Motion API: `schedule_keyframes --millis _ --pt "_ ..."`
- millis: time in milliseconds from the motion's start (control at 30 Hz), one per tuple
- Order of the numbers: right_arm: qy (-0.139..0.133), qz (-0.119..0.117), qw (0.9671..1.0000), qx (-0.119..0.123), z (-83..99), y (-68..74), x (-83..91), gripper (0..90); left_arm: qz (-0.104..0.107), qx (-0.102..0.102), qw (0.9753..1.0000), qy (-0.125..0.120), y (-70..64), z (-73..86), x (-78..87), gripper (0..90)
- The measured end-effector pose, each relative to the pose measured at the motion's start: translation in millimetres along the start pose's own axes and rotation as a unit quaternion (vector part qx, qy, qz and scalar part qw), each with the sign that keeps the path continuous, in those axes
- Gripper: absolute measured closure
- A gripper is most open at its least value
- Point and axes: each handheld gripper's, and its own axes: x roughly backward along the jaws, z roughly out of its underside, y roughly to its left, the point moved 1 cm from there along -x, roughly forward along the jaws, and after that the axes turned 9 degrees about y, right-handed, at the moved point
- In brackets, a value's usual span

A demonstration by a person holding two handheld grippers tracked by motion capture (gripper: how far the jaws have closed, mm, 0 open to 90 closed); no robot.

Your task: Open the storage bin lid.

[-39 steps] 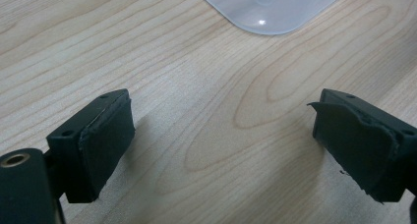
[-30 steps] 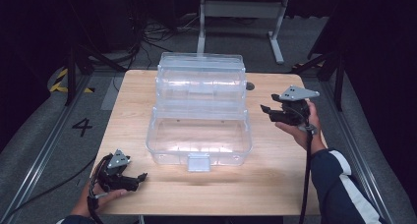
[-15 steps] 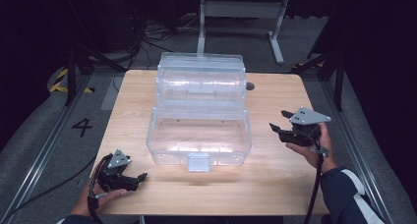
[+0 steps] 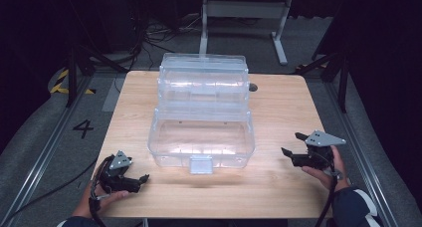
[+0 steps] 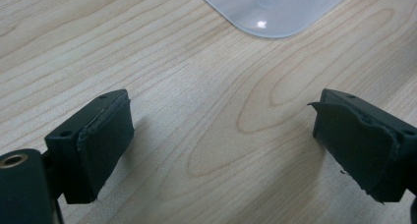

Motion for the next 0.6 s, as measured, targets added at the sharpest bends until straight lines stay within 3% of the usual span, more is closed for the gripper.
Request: schedule_keyframes --millis 167,300,400,600 --pt "0.033 0.009 0.9988 -0.036 32.6 -4.5 -1.5 23.9 -0.001 0.000 1.0000 0.001 -0.1 0.0 0.1 8.6" --pt "0.060 0.019 0.9953 -0.073 52.4 -8.6 -4.3 23.9 -0.003 0.000 1.0000 -0.002 -0.2 0.0 -0.2 8.6" --pt "0.082 0.022 0.9931 -0.081 61.6 -9.1 -7.2 23.5 -0.003 0.001 1.0000 -0.002 -0.4 0.0 -0.2 8.6" --pt "0.074 0.002 0.9906 -0.115 69.6 -11.4 -8.7 21.1 -0.003 0.001 1.0000 -0.001 -0.3 -0.1 -0.3 8.5"
